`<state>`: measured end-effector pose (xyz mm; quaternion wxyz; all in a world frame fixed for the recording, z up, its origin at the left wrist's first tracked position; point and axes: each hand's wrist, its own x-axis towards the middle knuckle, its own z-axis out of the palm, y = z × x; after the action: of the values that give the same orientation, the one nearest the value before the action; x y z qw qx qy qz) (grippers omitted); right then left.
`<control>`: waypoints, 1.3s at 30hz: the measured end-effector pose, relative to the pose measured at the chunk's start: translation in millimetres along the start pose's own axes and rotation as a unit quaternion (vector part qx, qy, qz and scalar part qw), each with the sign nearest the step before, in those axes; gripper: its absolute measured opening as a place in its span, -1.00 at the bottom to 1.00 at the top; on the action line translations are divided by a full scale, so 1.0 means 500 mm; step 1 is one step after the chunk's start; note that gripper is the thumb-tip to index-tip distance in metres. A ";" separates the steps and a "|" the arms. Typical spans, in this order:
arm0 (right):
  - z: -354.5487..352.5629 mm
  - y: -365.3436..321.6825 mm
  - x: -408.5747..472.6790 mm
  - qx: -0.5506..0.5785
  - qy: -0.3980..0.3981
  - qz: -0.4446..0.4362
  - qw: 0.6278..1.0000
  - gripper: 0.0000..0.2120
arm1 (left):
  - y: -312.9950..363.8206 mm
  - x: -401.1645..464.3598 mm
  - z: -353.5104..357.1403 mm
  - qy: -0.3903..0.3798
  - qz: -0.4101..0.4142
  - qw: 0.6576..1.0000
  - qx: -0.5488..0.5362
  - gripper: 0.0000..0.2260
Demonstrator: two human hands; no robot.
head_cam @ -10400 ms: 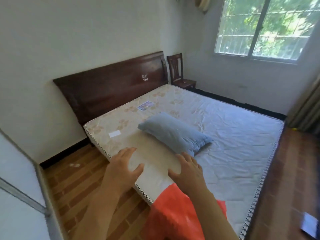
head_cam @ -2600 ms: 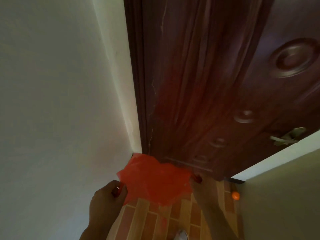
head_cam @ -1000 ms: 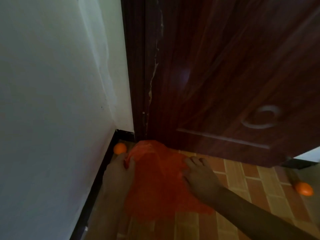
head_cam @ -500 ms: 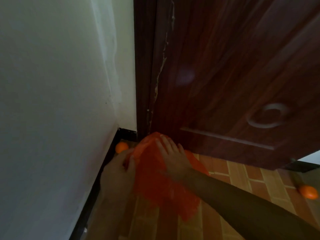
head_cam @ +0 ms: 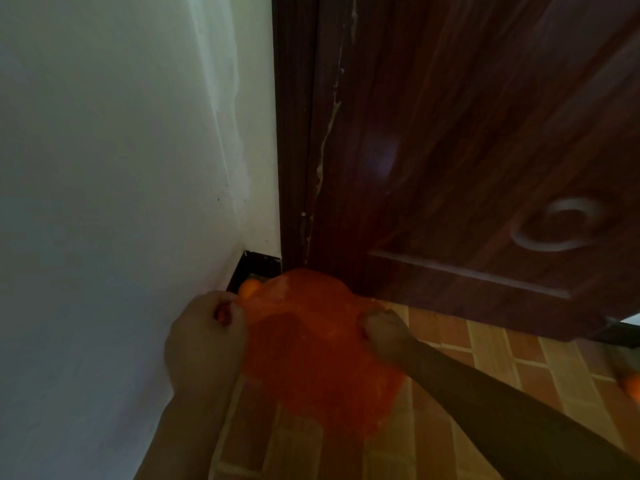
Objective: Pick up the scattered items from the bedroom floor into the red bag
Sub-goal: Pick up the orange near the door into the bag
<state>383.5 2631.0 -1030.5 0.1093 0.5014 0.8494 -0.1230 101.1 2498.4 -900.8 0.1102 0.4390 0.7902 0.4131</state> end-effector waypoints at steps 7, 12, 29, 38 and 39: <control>-0.152 -0.039 -0.021 0.192 -0.021 -0.065 0.979 -0.94 | 0.056 0.006 0.027 -0.058 0.227 0.971 0.047 -0.52; -0.255 -0.038 -0.090 0.417 -0.114 -0.094 0.897 -0.91 | 0.056 -0.012 0.097 -0.163 0.254 0.945 0.129 -0.37; -0.038 0.098 -0.154 0.332 -0.038 0.076 0.939 -0.69 | -0.025 -0.084 0.225 -0.364 0.172 0.899 0.174 -0.25; 0.047 0.031 -0.203 0.394 0.159 0.153 0.892 -0.72 | -0.090 -0.129 0.281 -0.339 0.051 0.899 0.273 -0.25; 0.057 0.031 -0.200 0.423 0.163 0.161 0.877 -0.70 | -0.102 -0.132 0.284 -0.317 0.025 0.911 0.262 -0.23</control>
<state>446.1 2546.5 -1028.2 -0.2351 0.6425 0.6300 -0.3675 185.7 2511.6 -1041.5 0.2256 0.5795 0.7824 0.0335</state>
